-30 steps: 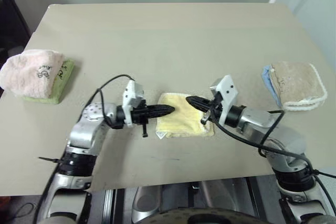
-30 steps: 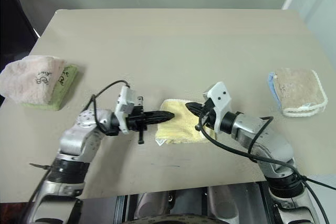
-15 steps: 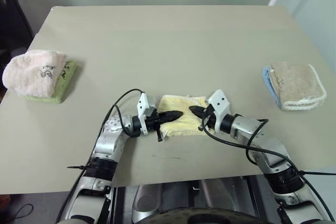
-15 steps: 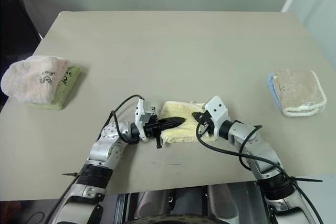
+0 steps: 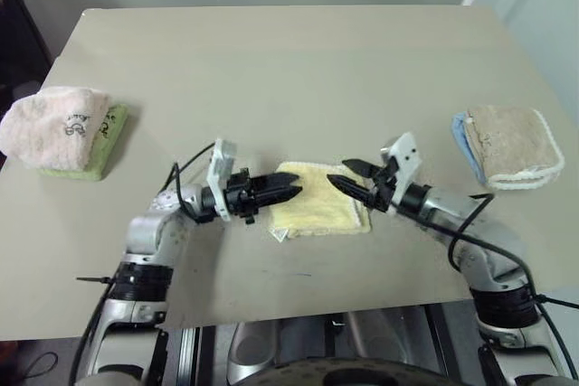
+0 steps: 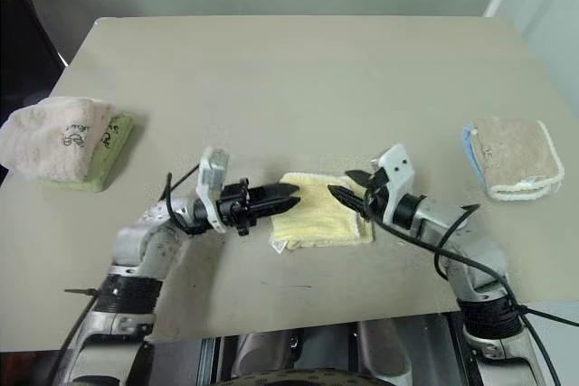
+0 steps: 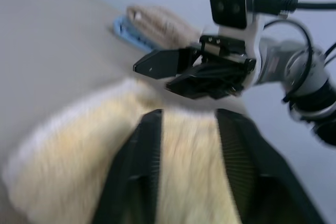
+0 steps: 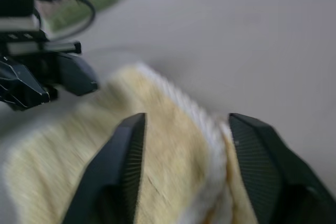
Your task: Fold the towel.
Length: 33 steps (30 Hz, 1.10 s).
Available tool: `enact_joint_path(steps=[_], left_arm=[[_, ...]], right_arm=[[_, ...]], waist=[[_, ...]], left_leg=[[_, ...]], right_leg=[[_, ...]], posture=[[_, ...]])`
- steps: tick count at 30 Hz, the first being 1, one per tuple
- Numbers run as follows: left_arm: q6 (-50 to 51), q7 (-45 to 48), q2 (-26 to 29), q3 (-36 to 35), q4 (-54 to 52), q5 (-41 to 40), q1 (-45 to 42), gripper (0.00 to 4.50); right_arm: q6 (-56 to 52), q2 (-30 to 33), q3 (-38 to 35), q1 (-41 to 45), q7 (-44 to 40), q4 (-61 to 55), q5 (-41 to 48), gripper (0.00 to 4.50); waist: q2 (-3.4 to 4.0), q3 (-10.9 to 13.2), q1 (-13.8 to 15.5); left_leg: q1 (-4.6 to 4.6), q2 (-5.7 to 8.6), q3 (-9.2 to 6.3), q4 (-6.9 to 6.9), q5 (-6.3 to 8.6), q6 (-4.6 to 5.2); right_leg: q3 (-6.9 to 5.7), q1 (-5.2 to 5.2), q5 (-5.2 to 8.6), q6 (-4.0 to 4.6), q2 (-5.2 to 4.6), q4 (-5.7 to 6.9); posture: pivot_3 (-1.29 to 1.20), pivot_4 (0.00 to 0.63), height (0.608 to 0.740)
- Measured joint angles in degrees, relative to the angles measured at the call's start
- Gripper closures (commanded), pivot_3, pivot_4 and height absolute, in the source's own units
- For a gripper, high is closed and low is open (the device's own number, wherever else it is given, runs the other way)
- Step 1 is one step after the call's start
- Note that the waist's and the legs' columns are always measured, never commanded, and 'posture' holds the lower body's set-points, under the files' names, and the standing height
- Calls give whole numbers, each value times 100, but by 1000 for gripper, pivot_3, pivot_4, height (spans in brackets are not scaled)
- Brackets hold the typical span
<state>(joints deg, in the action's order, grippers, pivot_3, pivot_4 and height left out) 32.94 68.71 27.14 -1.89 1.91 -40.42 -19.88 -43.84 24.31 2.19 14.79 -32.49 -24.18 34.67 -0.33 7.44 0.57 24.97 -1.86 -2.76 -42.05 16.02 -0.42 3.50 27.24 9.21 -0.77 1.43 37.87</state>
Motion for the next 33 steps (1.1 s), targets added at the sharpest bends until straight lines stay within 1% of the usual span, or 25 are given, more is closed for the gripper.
enact_joint_path(steps=[2,3,5,7,9,12,14,16,20,25,28,30,33], left_arm=[[290,-96,71,-157,-161,-252,-167,1036],[385,-132,116,-209,-211,-334,-219,669],[428,-85,326,-195,-294,-302,-255,32],[333,14,538,-157,-366,-160,-230,32],[185,25,619,-147,-399,1,-179,32],[-101,1,801,-85,-514,335,148,32],[-228,-12,807,-115,-575,368,296,32],[-484,0,780,-123,-658,434,370,32],[-1416,9,570,-223,-657,693,458,32],[-1826,0,531,-236,-630,808,490,32],[-2000,-182,379,-293,-537,850,494,32],[-2043,-262,332,-289,-539,861,525,32],[-2041,-304,332,-289,-549,844,538,32]], right_arm=[[-245,148,-254,95,-49,-217,372,182],[-366,239,-365,99,-87,-273,530,0],[-679,475,-563,97,-192,-289,897,0],[-1074,740,-799,126,-241,-215,1257,0],[-1531,1024,-1039,183,-251,-16,1579,0],[-2532,1596,-1332,418,-426,603,2290,0],[-2980,1794,-1495,591,-496,996,2545,0],[-3378,1851,-1517,779,-561,1341,2780,0],[-3762,1810,-1446,842,-614,1798,2871,0],[-3861,1725,-1421,874,-631,1942,2854,0],[-3836,1117,-1033,991,-622,2328,2657,0],[-3807,646,-738,976,-597,2588,2523,0],[-3798,599,-688,1059,-615,2634,2422,0]], waist=[[-1,0,1],[0,0,2],[0,0,-1],[0,1,-2],[0,1,3],[2,2,-4],[2,2,-4],[2,2,-6],[12,7,-2],[14,9,-11],[11,7,-45],[22,14,-64],[28,10,-75]], left_leg=[[-2,0,1,0,0,0],[-3,0,1,0,1,1],[-2,0,2,1,3,-2],[-3,0,3,1,5,-5],[-2,0,3,1,6,-4],[0,1,9,1,8,-5],[2,1,7,3,8,-5],[2,0,4,5,9,-5],[5,0,3,7,11,0],[8,-1,5,7,14,5],[0,-3,5,6,16,7],[7,-3,7,5,16,6],[1,-6,7,5,15,5]], right_leg=[[0,-2,2,3,0,0],[0,-3,2,4,0,0],[3,1,4,6,0,1],[3,2,10,3,0,2],[4,2,13,-2,0,1],[10,9,16,-6,0,1],[10,13,17,-5,1,2],[9,16,17,-2,3,4],[9,19,19,-1,4,5],[10,22,14,7,4,5],[6,20,13,8,4,6],[4,36,-3,29,4,10],[2,30,-17,50,4,11]], posture=[[0,150,703],[0,150,703],[0,150,703],[0,150,703],[0,150,703],[0,150,703],[0,150,703],[0,150,703],[0,150,703],[0,150,703],[0,150,703],[0,150,703],[0,150,703]])
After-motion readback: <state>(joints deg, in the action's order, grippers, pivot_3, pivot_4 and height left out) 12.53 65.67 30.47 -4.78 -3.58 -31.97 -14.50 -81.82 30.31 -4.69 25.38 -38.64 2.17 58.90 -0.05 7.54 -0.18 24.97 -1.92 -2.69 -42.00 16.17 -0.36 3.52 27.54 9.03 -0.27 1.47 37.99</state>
